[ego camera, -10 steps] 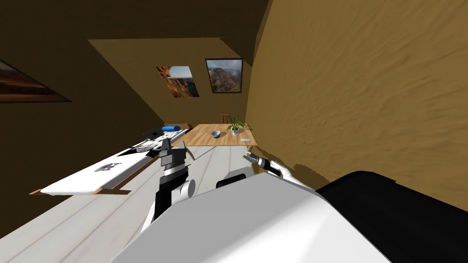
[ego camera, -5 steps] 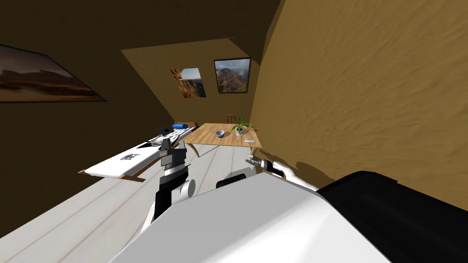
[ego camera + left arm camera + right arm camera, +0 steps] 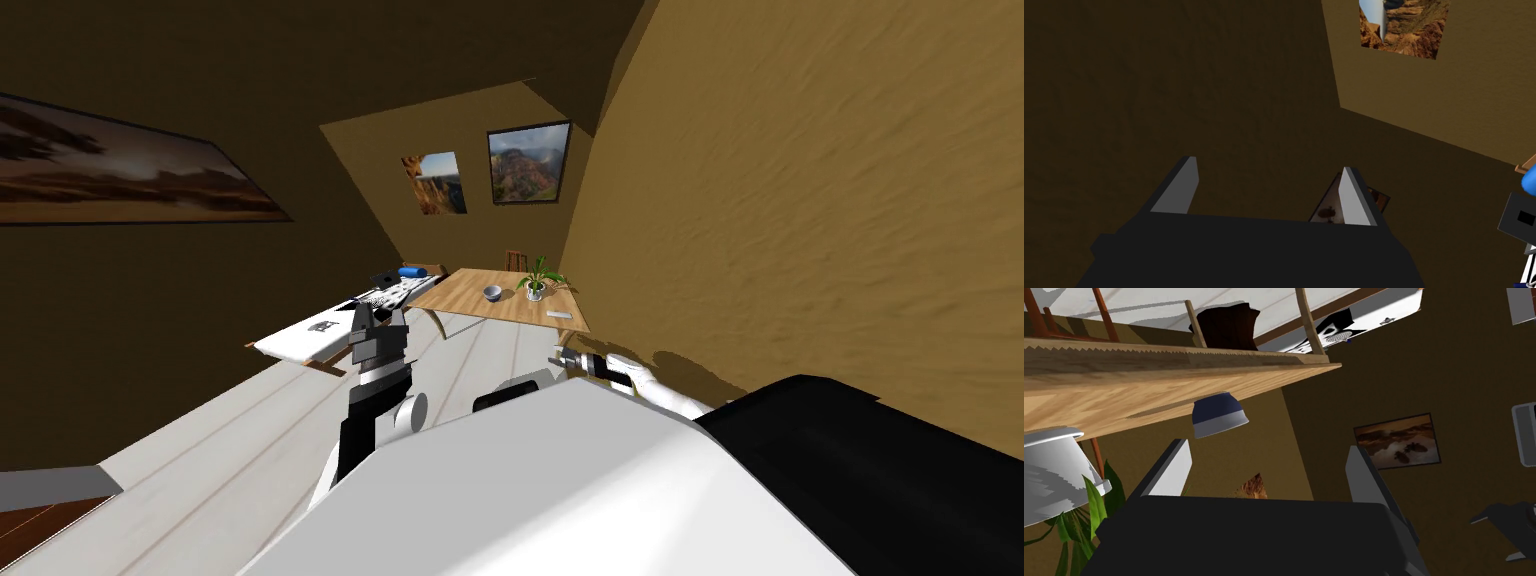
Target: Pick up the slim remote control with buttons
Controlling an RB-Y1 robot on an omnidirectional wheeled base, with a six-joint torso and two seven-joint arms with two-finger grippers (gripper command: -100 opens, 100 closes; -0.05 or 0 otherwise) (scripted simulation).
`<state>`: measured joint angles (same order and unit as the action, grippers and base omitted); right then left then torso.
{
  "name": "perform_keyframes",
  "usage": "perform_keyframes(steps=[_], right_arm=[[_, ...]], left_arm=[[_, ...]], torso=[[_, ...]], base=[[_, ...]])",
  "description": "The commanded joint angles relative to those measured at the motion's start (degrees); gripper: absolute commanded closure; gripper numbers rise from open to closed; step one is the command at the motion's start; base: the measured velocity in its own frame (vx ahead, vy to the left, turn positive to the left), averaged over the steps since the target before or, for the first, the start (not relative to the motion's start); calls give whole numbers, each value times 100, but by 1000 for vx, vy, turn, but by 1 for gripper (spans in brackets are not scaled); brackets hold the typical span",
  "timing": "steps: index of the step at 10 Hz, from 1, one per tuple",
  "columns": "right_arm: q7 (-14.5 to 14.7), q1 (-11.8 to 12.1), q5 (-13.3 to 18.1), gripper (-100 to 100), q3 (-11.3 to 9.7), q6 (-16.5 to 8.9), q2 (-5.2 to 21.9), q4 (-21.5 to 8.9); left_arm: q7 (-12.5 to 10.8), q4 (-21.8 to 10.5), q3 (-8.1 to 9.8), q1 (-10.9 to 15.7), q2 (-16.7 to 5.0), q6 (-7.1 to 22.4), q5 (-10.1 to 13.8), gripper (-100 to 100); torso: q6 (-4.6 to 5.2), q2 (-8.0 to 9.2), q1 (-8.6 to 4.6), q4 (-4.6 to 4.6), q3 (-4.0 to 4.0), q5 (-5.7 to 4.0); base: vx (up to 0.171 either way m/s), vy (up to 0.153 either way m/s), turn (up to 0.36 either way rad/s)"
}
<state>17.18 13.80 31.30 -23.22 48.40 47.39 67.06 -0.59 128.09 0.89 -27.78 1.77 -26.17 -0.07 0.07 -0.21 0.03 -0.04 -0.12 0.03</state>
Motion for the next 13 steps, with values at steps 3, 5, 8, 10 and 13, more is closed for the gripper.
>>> perform_keyframes(steps=[3, 5, 8, 10, 13], right_arm=[[92, -106, 288, -100, -322, -53, 436, -762], [133, -161, 410, -100, -466, -60, 639, -1099], [171, -209, 526, -100, -610, -73, 837, -1427], [204, -249, 637, -100, -755, -91, 1028, -1674], [257, -308, 840, -100, -1046, -146, 1375, -2335]], left_arm=[[0, 0, -1, 0, 0, 0, 0, 0], [0, 0, 0, 1, 0, 0, 0, 0], [0, 0, 0, 1, 0, 0, 0, 0], [0, 0, 1, 0, 0, 0, 0, 0], [0, 0, 1, -1, -1, 0, 0, 0]], torso=[[-7, -18, 0, -3, -10, 0], [-7, -13, -4, -2, -7, -1], [-4, 11, 2, 3, 7, 1], [2, 13, 0, 3, 7, -2], [3, -10, -7, -2, -6, -3]], base=[[94, 16, 276], [77, -3, 228], [36, 4, 122], [41, 2, 126], [93, -12, 268]])
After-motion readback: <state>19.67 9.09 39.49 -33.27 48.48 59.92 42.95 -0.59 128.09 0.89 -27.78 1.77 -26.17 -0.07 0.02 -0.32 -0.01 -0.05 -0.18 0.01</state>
